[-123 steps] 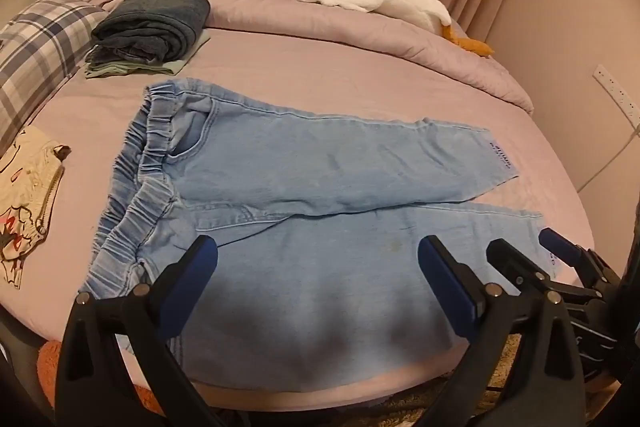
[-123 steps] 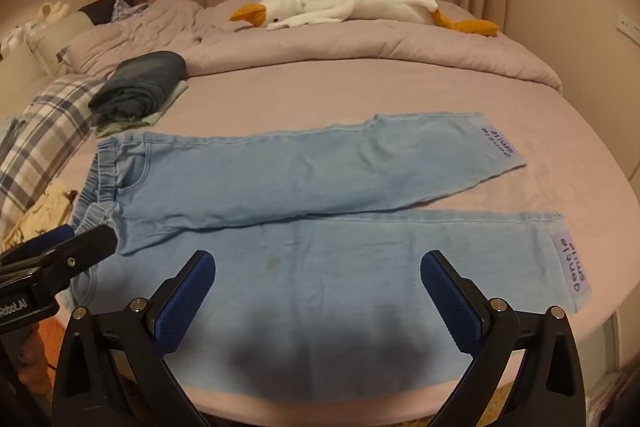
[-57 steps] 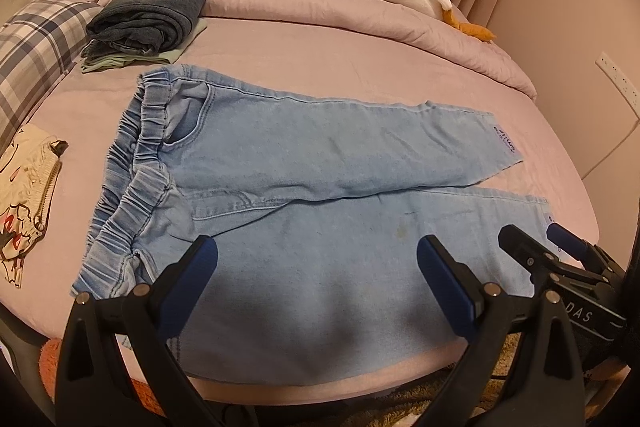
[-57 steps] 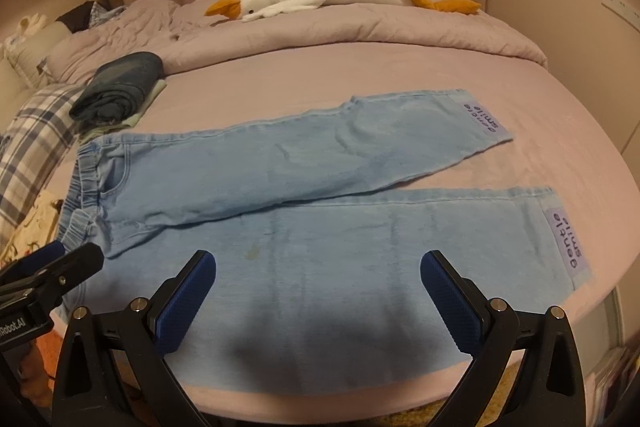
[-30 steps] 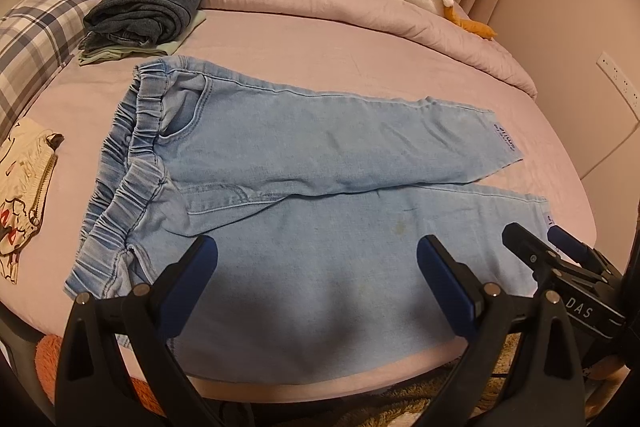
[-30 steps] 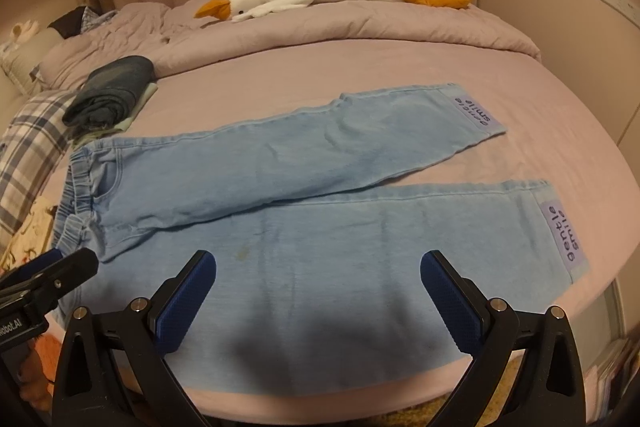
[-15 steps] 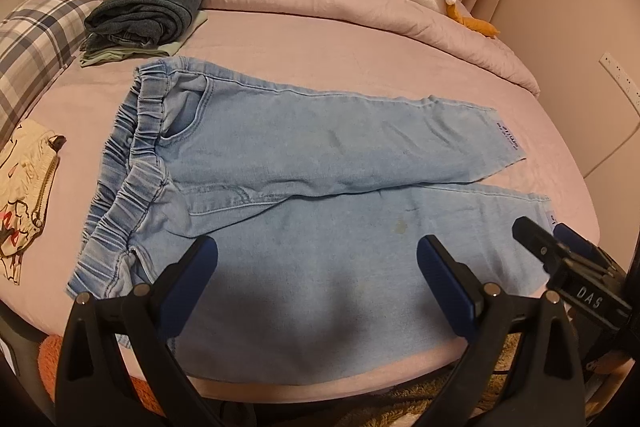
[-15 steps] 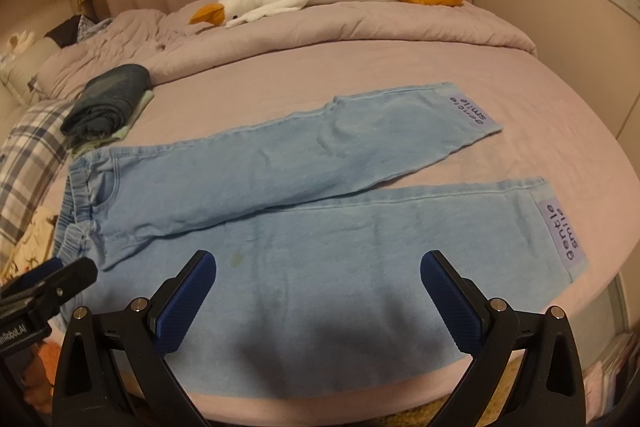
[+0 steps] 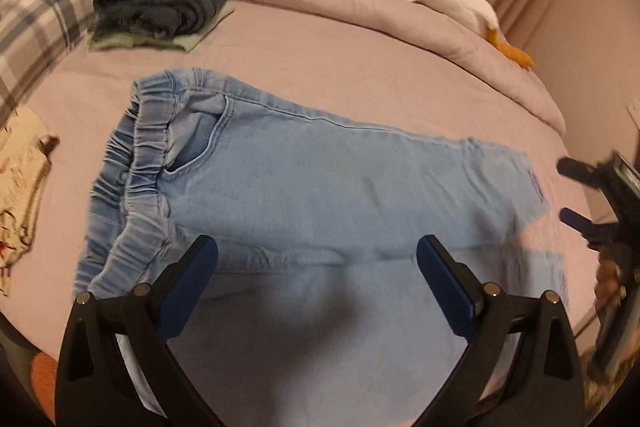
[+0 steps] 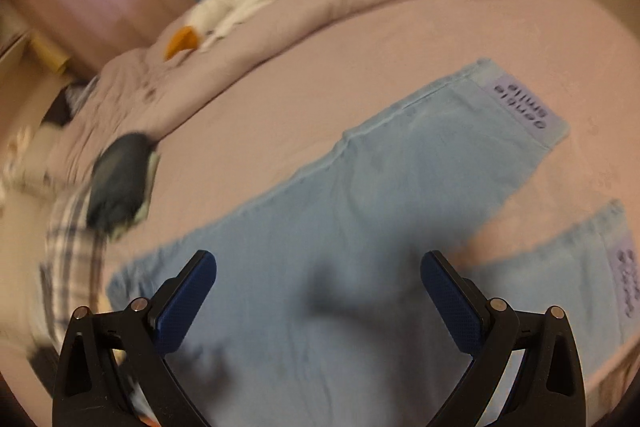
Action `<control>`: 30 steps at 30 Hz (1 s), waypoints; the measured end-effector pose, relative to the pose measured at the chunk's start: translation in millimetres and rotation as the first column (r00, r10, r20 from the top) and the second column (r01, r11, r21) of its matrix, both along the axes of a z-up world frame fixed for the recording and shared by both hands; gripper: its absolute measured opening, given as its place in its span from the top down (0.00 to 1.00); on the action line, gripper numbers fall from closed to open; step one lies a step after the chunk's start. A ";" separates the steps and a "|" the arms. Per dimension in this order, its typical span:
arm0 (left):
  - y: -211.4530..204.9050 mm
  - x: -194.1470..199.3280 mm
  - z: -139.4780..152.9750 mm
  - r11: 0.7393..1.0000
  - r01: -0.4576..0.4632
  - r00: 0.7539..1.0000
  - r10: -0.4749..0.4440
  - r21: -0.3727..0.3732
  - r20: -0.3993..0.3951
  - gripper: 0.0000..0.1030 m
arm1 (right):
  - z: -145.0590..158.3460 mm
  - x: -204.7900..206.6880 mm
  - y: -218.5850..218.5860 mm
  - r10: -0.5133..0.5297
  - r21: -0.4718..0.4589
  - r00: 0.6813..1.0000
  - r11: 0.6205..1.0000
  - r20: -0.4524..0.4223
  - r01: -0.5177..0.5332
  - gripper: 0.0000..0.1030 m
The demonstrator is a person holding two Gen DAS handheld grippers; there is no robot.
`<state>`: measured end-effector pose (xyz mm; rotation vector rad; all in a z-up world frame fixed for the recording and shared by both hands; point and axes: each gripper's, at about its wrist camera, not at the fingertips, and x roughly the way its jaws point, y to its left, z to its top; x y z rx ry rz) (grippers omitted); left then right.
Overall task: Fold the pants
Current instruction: 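Grasp the labelled leg hem with the right tool while the left tool grasps the other hem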
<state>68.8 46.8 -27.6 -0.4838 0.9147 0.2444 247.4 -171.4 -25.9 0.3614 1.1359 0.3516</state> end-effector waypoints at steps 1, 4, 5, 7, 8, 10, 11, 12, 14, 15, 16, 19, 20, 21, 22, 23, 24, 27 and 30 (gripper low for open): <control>2.3 2.3 -3.5 1.000 -0.011 1.000 0.011 -0.005 -0.023 0.07 | -8.3 18.5 1.7 -0.035 -0.016 0.999 0.999 -0.041 0.034 0.06; 10.0 7.4 -12.9 0.998 -0.047 0.997 0.046 -0.032 -0.057 0.08 | -29.7 63.6 9.7 -0.116 -0.082 0.988 0.991 -0.107 0.107 0.13; 11.7 8.9 -15.0 0.998 -0.056 0.996 0.054 -0.035 -0.065 0.08 | -36.3 74.8 13.9 -0.130 -0.102 0.984 0.988 -0.123 0.118 0.13; 14.7 10.8 -18.8 0.997 -0.071 0.994 0.069 -0.021 -0.091 0.09 | -51.1 98.9 24.9 -0.160 -0.141 0.975 0.980 -0.154 0.139 0.14; 15.9 11.5 -19.9 0.997 -0.075 0.993 0.073 -0.017 -0.095 0.09 | -57.5 108.4 30.2 -0.170 -0.155 0.972 0.977 -0.161 0.146 0.14; 18.5 14.0 -21.7 0.996 -0.087 0.992 0.085 -0.018 -0.097 0.09 | -70.1 126.0 41.6 -0.195 -0.206 0.965 0.966 -0.175 0.158 0.16; 19.9 14.7 -22.1 0.996 -0.091 0.991 0.089 -0.019 -0.097 0.09 | -76.2 133.4 45.8 -0.212 -0.234 0.961 0.958 -0.180 0.167 0.20; 20.4 15.3 -22.8 0.995 -0.095 0.991 0.093 -0.018 -0.099 0.09 | -83.1 139.1 49.2 -0.229 -0.264 0.956 0.949 -0.186 0.176 0.22; 21.4 15.5 -23.3 0.995 -0.098 0.990 0.096 -0.017 -0.100 0.09 | -91.6 145.2 55.2 -0.262 -0.324 0.949 0.926 -0.176 0.195 0.22; 21.3 15.4 -23.1 0.995 -0.099 0.990 0.097 -0.016 -0.099 0.09 | -89.6 145.2 59.4 -0.267 -0.354 0.952 0.913 -0.148 0.201 0.23; 21.0 15.7 -23.0 0.995 -0.099 0.990 0.097 -0.013 -0.098 0.09 | -87.4 144.2 63.9 -0.266 -0.382 0.956 0.902 -0.125 0.202 0.26; 20.7 15.4 -24.5 0.995 -0.103 0.990 0.102 -0.008 -0.093 0.09 | -81.4 136.0 66.9 -0.287 -0.437 0.956 0.869 -0.058 0.234 0.56; 21.7 16.0 -25.3 0.994 -0.105 0.990 0.103 -0.015 -0.092 0.09 | -79.0 133.1 64.8 -0.292 -0.442 0.955 0.863 -0.045 0.243 0.70; 22.4 16.2 -25.8 0.994 -0.106 0.990 0.104 -0.023 -0.092 0.09 | -76.4 131.0 61.8 -0.296 -0.440 0.954 0.863 -0.041 0.248 0.83; 22.9 16.0 -25.6 0.994 -0.107 0.990 0.104 -0.032 -0.090 0.09 | -70.3 125.3 56.9 -0.286 -0.412 0.957 0.878 -0.044 0.243 0.87; 23.2 15.4 -24.6 0.993 -0.108 0.991 0.104 -0.039 -0.086 0.09 | -64.5 118.8 52.0 -0.278 -0.377 0.960 0.894 -0.039 0.243 0.89; 23.6 14.4 -21.9 0.993 -0.107 0.992 0.103 -0.046 -0.077 0.09 | -55.2 109.1 45.5 -0.275 -0.334 0.961 0.908 -0.024 0.252 0.90; 23.4 16.1 -12.9 0.992 -0.114 0.993 0.112 -0.058 -0.046 0.09 | -21.5 63.6 15.9 -0.288 -0.158 0.957 0.944 0.031 0.289 0.90; 24.2 24.0 -2.7 0.989 -0.114 0.993 0.114 -0.100 -0.001 0.09 | 5.8 -4.5 -16.4 -0.303 0.016 0.949 0.953 0.088 0.303 0.90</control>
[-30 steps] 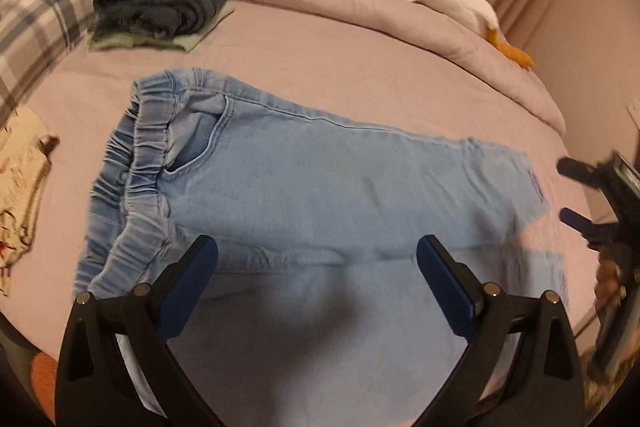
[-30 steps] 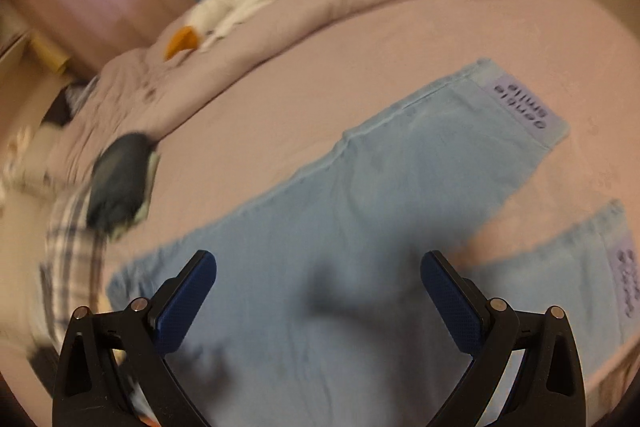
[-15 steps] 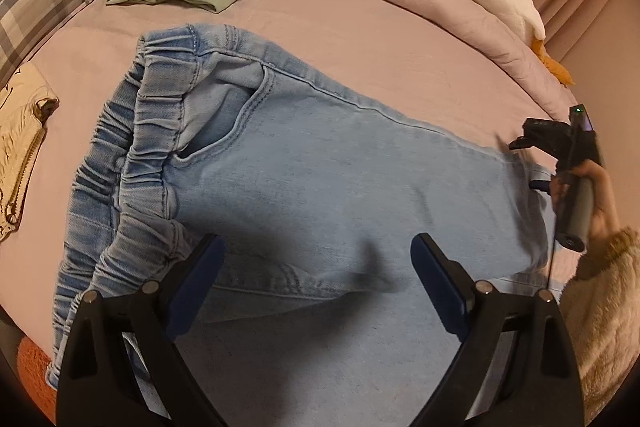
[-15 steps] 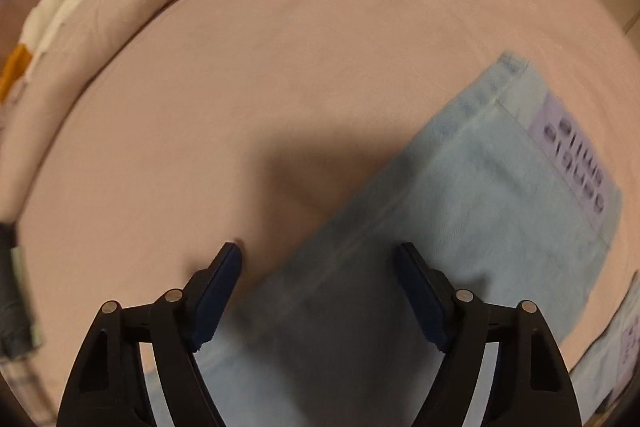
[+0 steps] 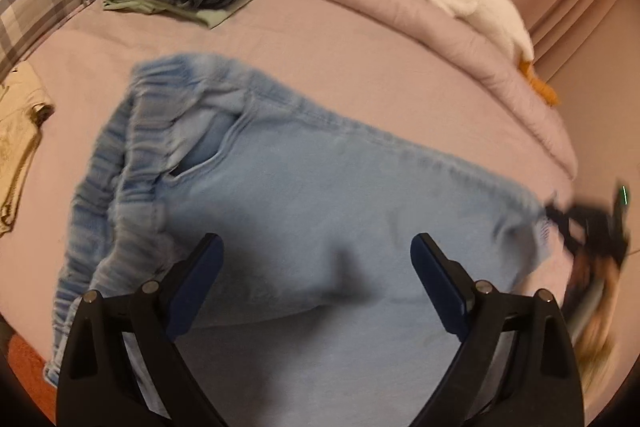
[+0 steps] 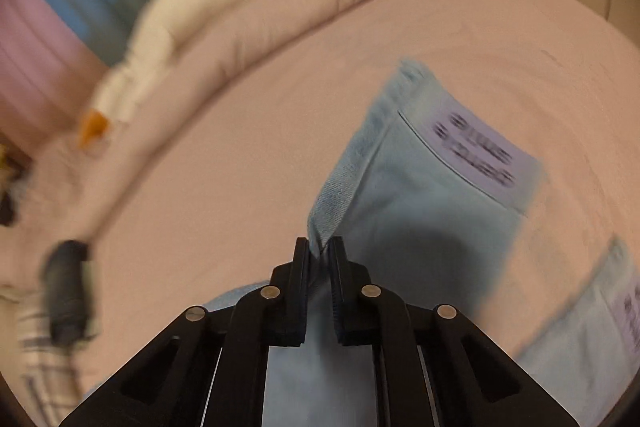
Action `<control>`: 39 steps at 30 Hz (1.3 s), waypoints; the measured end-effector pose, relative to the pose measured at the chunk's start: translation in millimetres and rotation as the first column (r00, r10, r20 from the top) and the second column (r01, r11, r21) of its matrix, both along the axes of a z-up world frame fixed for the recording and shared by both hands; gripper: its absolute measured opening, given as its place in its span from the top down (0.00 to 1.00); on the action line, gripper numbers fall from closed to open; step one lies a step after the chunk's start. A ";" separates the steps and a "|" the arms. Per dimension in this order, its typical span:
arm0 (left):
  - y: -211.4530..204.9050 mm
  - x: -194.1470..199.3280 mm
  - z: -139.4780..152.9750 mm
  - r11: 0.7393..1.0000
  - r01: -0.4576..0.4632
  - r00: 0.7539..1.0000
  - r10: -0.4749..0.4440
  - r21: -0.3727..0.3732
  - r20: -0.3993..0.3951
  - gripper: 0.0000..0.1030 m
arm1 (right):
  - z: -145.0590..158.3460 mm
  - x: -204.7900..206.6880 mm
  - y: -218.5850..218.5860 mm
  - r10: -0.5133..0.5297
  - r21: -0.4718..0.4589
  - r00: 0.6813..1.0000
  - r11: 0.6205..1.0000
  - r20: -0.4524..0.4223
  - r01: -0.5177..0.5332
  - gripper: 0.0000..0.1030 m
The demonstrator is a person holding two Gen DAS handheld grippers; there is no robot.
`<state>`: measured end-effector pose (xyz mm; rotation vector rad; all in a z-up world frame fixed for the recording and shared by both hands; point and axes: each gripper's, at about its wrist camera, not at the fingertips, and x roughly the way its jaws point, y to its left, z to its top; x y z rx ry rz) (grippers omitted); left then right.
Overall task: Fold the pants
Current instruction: 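Grasp the labelled leg hem with the right tool while the left tool grasps the other hem, then lift both hems and fold the legs over onto the waistband with both tools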
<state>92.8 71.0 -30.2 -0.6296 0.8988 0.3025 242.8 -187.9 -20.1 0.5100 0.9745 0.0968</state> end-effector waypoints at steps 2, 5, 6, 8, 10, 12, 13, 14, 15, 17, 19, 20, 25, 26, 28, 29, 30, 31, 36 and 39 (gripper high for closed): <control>1.9 10.9 2.6 0.999 -0.014 1.000 0.015 -0.052 0.018 0.09 | 3.4 -38.1 -15.4 0.001 0.046 0.999 0.999 0.034 -0.003 0.94; 4.3 33.8 0.7 0.991 -0.026 1.000 0.028 -0.129 0.013 0.09 | -1.7 -81.7 -38.4 -0.003 0.117 0.999 0.993 0.054 -0.003 0.96; 5.5 43.4 -1.1 0.988 -0.036 0.999 0.038 -0.149 0.007 0.10 | -2.9 -97.9 -41.8 -0.004 0.123 0.999 0.992 0.053 -0.002 0.96; 6.3 58.1 -4.8 0.984 -0.064 0.998 0.062 -0.164 -0.015 0.13 | -10.7 -103.9 -49.2 -0.006 0.114 0.999 0.993 0.052 0.000 0.96; 7.1 73.7 -10.8 0.984 -0.087 0.996 0.081 -0.154 -0.048 0.16 | -22.4 -103.4 -59.9 0.014 0.092 0.999 0.996 0.052 -0.019 0.96; 8.3 88.2 -20.8 0.986 -0.087 0.993 0.075 -0.139 -0.090 0.24 | -26.7 -100.3 -62.4 0.026 0.099 0.998 0.995 0.054 -0.032 0.96; 9.7 94.9 -28.5 0.986 -0.091 0.990 0.074 -0.140 -0.122 0.37 | -29.0 -95.9 -61.5 0.033 0.099 0.998 0.994 0.057 -0.038 0.96; 11.0 98.6 -34.7 0.984 -0.092 0.987 0.071 -0.153 -0.141 0.53 | -29.1 -93.3 -61.4 0.036 0.100 0.998 0.994 0.059 -0.042 0.96; 12.5 101.0 -41.1 0.981 -0.087 0.986 0.061 -0.174 -0.154 0.59 | -29.6 -91.8 -63.2 0.038 0.107 0.997 0.993 0.060 -0.045 0.96; 14.8 94.3 -47.3 0.971 -0.091 0.988 0.060 -0.219 -0.144 0.77 | -31.1 -92.0 -66.0 0.050 0.115 0.997 0.992 0.067 -0.057 0.96; 11.6 73.2 -37.5 0.972 -0.083 0.994 0.067 -0.218 -0.083 0.86 | -25.1 -95.3 -67.4 0.060 0.096 0.995 0.993 0.085 -0.068 0.96; 9.5 62.8 -28.9 0.975 -0.068 0.997 0.058 -0.211 -0.053 0.86 | -21.7 -98.0 -68.8 0.061 0.089 0.994 0.994 0.095 -0.070 0.96; -5.3 -12.6 34.6 0.987 0.035 0.985 -0.008 -0.154 0.170 0.89 | 12.0 -117.7 -82.1 0.060 0.045 0.978 0.996 0.199 -0.071 0.96; -7.5 -25.6 40.2 0.989 0.049 0.981 -0.022 -0.138 0.193 0.89 | 15.3 -119.6 -84.0 0.062 0.047 0.976 0.996 0.208 -0.073 0.96; -11.0 -53.8 44.0 0.984 0.084 0.975 -0.049 -0.155 0.218 0.89 | 17.1 -123.5 -90.9 0.060 0.068 0.975 0.995 0.213 -0.076 0.96; -11.0 -66.2 42.4 0.980 0.091 0.973 -0.051 -0.175 0.224 0.91 | 14.4 -125.1 -95.3 0.056 0.081 0.978 0.994 0.202 -0.074 0.96; -16.0 -75.0 38.6 0.978 0.100 0.974 -0.058 -0.184 0.221 0.93 | 11.2 -125.0 -96.4 0.056 0.088 0.980 0.993 0.189 -0.074 0.96; -19.3 -85.1 34.7 0.978 0.112 0.975 -0.075 -0.173 0.207 0.95 | 4.4 -126.1 -100.0 0.059 0.097 0.984 0.992 0.165 -0.076 0.96; -33.0 -108.4 11.7 0.986 0.107 0.986 -0.088 -0.126 0.142 0.95 | -28.9 -131.1 -99.7 0.054 0.027 0.998 0.998 0.040 -0.055 0.96; -28.9 -108.6 -5.3 0.981 0.112 0.989 -0.094 -0.159 0.111 0.95 | -46.3 -132.2 -102.1 0.028 0.005 0.999 1.000 -0.017 -0.028 0.96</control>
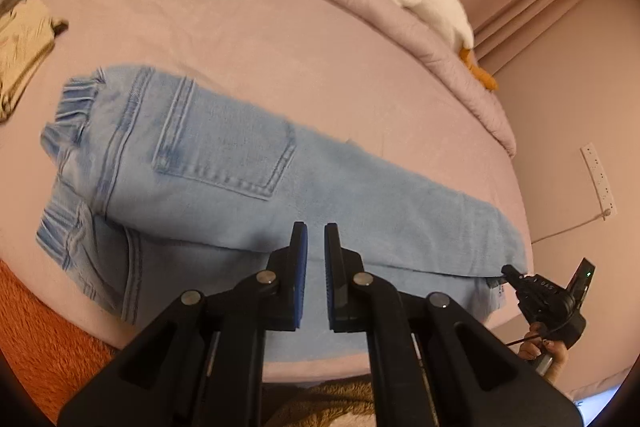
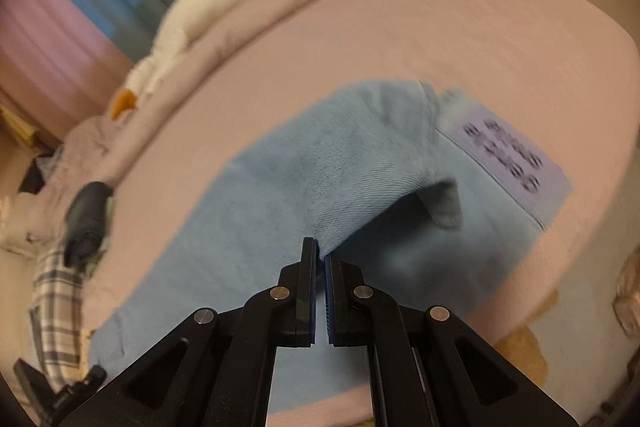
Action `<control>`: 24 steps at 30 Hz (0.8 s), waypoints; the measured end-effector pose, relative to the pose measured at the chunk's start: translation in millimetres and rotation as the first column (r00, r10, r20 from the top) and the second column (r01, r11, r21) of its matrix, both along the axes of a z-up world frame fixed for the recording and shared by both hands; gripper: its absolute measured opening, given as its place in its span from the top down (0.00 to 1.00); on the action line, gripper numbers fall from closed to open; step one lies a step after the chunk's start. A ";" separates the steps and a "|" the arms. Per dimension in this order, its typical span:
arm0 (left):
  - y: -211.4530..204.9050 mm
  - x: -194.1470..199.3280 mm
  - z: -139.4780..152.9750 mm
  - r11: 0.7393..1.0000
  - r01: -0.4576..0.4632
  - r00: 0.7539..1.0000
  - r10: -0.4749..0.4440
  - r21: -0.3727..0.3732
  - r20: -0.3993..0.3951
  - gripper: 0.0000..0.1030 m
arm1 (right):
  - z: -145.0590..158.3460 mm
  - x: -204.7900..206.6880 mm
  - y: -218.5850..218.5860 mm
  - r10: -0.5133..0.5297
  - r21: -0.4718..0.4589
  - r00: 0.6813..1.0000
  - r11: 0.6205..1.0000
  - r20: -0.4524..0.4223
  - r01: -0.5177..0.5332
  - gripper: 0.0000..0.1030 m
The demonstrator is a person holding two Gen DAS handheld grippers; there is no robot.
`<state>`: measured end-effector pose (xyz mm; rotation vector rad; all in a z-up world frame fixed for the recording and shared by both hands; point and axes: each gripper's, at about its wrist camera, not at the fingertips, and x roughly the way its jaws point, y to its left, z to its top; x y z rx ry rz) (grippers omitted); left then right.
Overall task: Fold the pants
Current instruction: 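Lift both hems and fold the legs over onto the waistband with both tools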
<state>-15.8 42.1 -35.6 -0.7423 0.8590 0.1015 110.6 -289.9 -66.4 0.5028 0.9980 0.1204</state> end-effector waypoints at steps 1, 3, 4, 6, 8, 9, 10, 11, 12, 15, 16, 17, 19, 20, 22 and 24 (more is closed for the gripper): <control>1.8 1.4 -4.0 1.000 0.002 1.000 -0.002 -0.015 -0.008 0.95 | -2.5 0.0 -1.3 -0.005 0.002 1.000 1.000 -0.011 0.005 0.96; 5.1 3.7 -6.1 1.000 0.002 1.000 -0.003 -0.020 -0.015 0.94 | -7.1 1.2 -4.1 -0.020 -0.002 1.000 1.000 -0.021 0.020 0.96; 7.7 3.8 -5.8 1.000 -0.009 1.000 0.009 -0.019 -0.021 0.94 | -7.1 1.1 -3.9 -0.026 -0.007 0.999 1.000 -0.025 0.026 0.96; 16.0 3.4 -9.0 0.999 -0.037 0.999 0.036 -0.020 -0.041 0.85 | -8.6 1.1 -4.0 -0.028 -0.014 0.999 1.000 -0.032 0.028 0.96; 26.6 -0.4 -14.5 0.997 -0.071 0.995 0.068 -0.041 -0.067 0.64 | -8.8 -0.8 -3.4 -0.030 -0.015 0.999 0.999 -0.037 0.029 0.96; 32.5 -3.3 -17.0 0.994 -0.095 0.993 0.091 -0.054 -0.078 0.57 | -8.4 -1.8 -3.0 -0.029 -0.018 0.999 0.999 -0.037 0.028 0.96; 40.9 -6.5 -20.8 0.989 -0.129 0.989 0.122 -0.071 -0.089 0.43 | -7.4 -1.9 -2.7 -0.031 -0.023 0.999 0.999 -0.038 0.030 0.96; 45.7 -11.1 -22.0 0.984 -0.155 0.985 0.147 -0.085 -0.095 0.37 | -7.3 -2.1 -1.9 -0.032 -0.027 0.999 0.999 -0.038 0.031 0.96; 53.6 -14.3 -25.2 0.978 -0.187 0.979 0.177 -0.096 -0.103 0.36 | -7.8 -1.5 -1.6 -0.033 -0.027 0.999 0.999 -0.041 0.031 0.96; 70.1 -27.5 -31.2 0.966 -0.240 0.966 0.227 -0.100 -0.122 0.36 | -9.2 -0.2 -1.1 -0.036 -0.032 0.998 0.999 -0.045 0.035 0.96; 77.4 -27.6 -32.7 0.959 -0.264 0.960 0.251 -0.105 -0.122 0.36 | -10.1 0.3 -0.5 -0.038 -0.036 0.998 0.999 -0.047 0.036 0.96; 83.8 -27.5 -33.8 0.951 -0.288 0.954 0.276 -0.110 -0.114 0.36 | -10.8 1.1 0.0 -0.038 -0.040 0.998 0.999 -0.049 0.036 0.96; 92.9 -24.2 -35.1 0.942 -0.317 0.947 0.309 -0.105 -0.090 0.37 | -12.3 2.3 0.3 -0.040 -0.041 0.998 0.998 -0.055 0.038 0.96; 95.3 -19.7 -36.6 0.940 -0.326 0.944 0.319 -0.096 -0.088 0.38 | -12.9 2.8 0.2 -0.042 -0.038 0.998 0.998 -0.056 0.040 0.96; 98.3 -13.9 -38.0 0.938 -0.331 0.944 0.327 -0.107 -0.054 0.53 | -13.8 3.4 -0.3 -0.046 -0.030 0.998 0.999 -0.052 0.044 0.96; 101.0 -9.7 -41.2 0.940 -0.320 0.947 0.314 -0.115 -0.067 0.80 | -12.9 1.6 -1.5 -0.045 -0.022 0.998 0.999 -0.054 0.044 0.96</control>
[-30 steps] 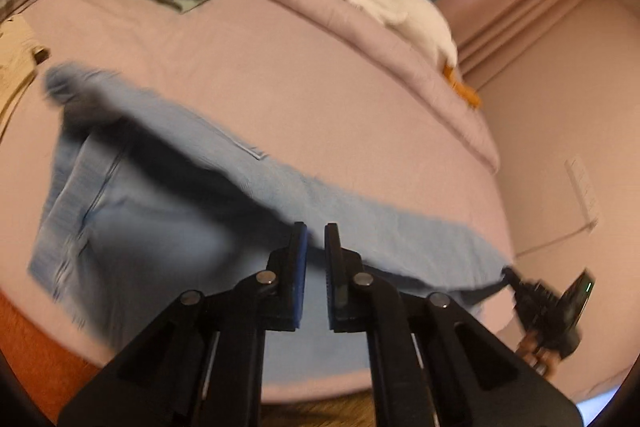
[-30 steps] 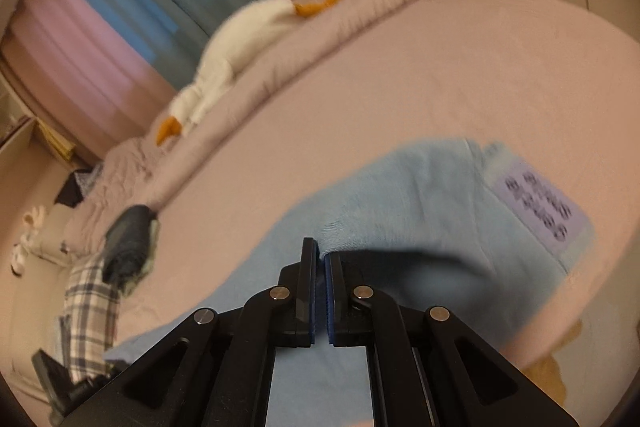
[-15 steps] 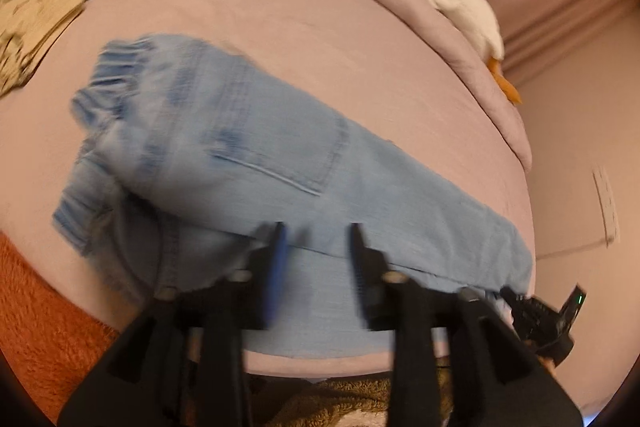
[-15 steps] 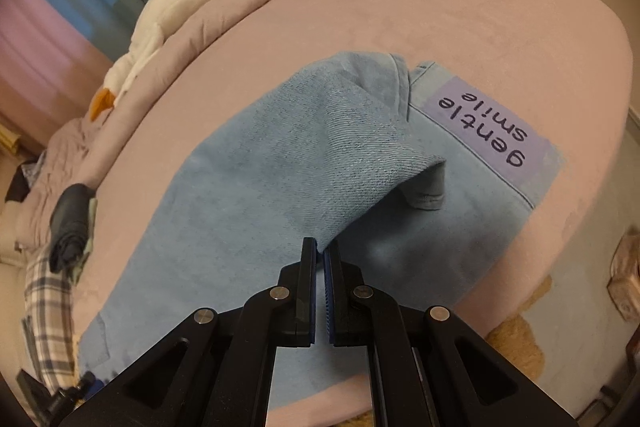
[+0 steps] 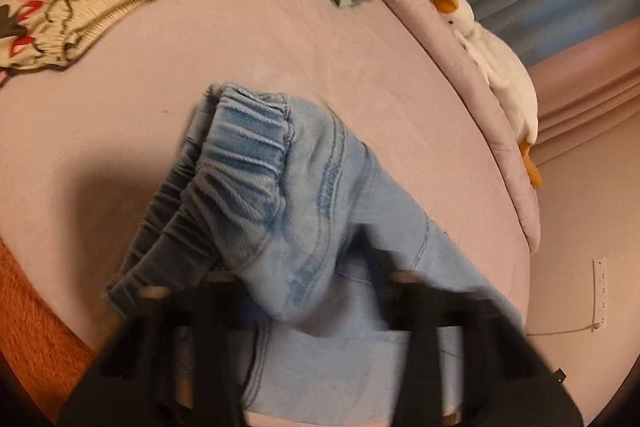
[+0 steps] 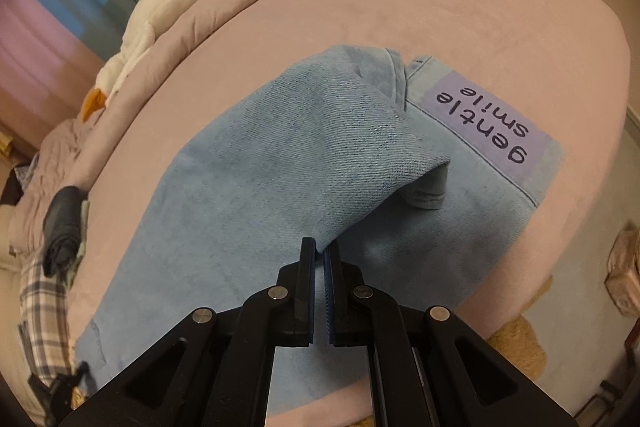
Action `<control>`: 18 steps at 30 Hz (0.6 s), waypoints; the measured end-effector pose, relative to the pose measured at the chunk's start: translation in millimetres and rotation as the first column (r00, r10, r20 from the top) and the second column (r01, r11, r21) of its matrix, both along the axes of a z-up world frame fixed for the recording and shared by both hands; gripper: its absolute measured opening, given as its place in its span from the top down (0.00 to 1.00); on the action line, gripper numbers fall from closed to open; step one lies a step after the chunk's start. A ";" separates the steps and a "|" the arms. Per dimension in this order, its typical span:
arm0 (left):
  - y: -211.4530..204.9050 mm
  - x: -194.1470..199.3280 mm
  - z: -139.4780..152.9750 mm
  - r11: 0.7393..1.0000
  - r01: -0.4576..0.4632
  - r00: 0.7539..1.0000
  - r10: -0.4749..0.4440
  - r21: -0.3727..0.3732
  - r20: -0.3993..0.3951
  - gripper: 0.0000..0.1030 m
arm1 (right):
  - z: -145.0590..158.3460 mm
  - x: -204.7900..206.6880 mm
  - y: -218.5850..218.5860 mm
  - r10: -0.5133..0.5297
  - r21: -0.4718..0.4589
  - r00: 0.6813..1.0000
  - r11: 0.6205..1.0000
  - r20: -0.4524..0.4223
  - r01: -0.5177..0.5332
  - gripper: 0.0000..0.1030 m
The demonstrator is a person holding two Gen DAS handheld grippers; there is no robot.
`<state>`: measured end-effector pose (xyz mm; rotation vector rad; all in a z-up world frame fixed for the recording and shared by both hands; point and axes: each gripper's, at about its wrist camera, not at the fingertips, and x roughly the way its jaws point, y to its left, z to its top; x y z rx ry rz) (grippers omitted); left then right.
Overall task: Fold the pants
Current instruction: 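Lift both hems and fold the legs over onto the waistband with both tools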
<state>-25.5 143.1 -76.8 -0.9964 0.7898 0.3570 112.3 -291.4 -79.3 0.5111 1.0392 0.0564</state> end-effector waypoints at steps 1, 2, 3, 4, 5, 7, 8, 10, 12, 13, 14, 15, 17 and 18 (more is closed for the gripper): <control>0.4 -1.6 1.0 1.000 -0.006 1.000 0.006 -0.012 0.012 0.87 | 2.1 -1.9 -0.7 0.002 0.008 1.000 1.000 0.004 -0.002 0.96; 0.5 -5.5 3.4 0.999 -0.012 0.999 0.013 -0.043 0.031 0.88 | 4.7 -3.0 -0.7 0.004 0.014 1.000 1.000 0.011 -0.004 0.96; 0.3 -11.1 7.2 0.997 -0.014 0.999 0.018 -0.082 0.051 0.88 | 8.8 -5.6 -2.3 0.004 0.017 1.000 1.000 0.020 -0.004 0.96; 0.1 -16.6 13.3 0.993 -0.008 0.997 0.017 -0.115 0.072 0.89 | 14.3 -9.1 -5.6 -0.006 0.017 0.999 1.000 0.036 0.005 0.96; -1.1 -21.8 19.6 0.993 0.003 0.996 0.007 -0.119 0.086 0.89 | 18.8 -12.0 -8.9 -0.021 0.016 0.999 1.000 0.048 0.020 0.96; -7.5 -29.3 36.4 0.997 0.029 0.995 -0.021 -0.074 0.097 0.89 | 27.8 -18.5 -17.4 -0.060 0.000 0.996 0.998 0.065 0.060 0.96; -10.1 -33.5 40.8 0.998 0.040 0.995 -0.034 -0.056 0.096 0.89 | 30.6 -20.9 -20.6 -0.070 -0.006 0.995 0.998 0.069 0.070 0.96; -14.8 -41.2 41.9 0.997 0.067 0.995 -0.064 -0.038 0.073 0.89 | 32.3 -25.6 -26.9 -0.079 -0.012 0.994 0.997 0.077 0.080 0.96; -18.0 -44.5 30.5 0.996 0.087 0.996 -0.087 -0.025 0.014 0.89 | 28.6 -28.1 -32.3 -0.089 -0.008 0.994 0.996 0.070 0.089 0.96; -19.5 -45.5 22.2 0.995 0.095 0.995 -0.095 -0.016 -0.022 0.89 | 24.1 -29.0 -36.5 -0.098 0.008 0.993 0.995 0.059 0.098 0.96; -20.4 -48.5 12.9 0.995 0.098 0.993 -0.099 -0.014 -0.056 0.88 | 19.9 -28.8 -39.3 -0.105 0.026 0.993 0.994 0.046 0.104 0.96; -21.6 -48.3 4.5 0.995 0.102 0.991 -0.104 -0.020 -0.087 0.88 | 14.3 -28.5 -44.0 -0.108 0.047 0.994 0.993 0.030 0.107 0.96; -21.7 -45.1 -8.3 0.995 0.100 0.987 -0.102 -0.026 -0.122 0.87 | 10.4 -27.0 -49.4 -0.105 0.061 0.994 0.993 0.006 0.104 0.91; -20.9 -45.1 -11.0 0.995 0.099 0.987 -0.101 -0.023 -0.126 0.86 | 9.0 -25.4 -51.8 -0.103 0.062 0.995 0.993 -0.008 0.103 0.78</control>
